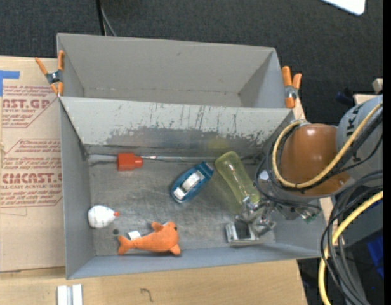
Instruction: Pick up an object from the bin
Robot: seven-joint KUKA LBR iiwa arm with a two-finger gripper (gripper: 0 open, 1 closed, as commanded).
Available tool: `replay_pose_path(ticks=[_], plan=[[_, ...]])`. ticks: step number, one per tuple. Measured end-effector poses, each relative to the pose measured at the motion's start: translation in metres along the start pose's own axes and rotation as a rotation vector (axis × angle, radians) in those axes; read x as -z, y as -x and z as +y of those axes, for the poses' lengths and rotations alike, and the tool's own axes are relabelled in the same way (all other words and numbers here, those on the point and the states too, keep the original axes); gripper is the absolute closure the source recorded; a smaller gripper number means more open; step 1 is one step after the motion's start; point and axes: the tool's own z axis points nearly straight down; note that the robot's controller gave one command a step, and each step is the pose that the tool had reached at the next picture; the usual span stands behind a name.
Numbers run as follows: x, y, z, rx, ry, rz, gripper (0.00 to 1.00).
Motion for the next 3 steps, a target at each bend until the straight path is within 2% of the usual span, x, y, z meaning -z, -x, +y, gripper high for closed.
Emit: replay_pose_path(ticks=[2, 3], plan=[[0.008, -0.001, 0.002, 0.021, 0.008, 0.003, 1.0], [0.027, -0.002, 0.005, 0.015, 0.021, 0.012, 1.0]])
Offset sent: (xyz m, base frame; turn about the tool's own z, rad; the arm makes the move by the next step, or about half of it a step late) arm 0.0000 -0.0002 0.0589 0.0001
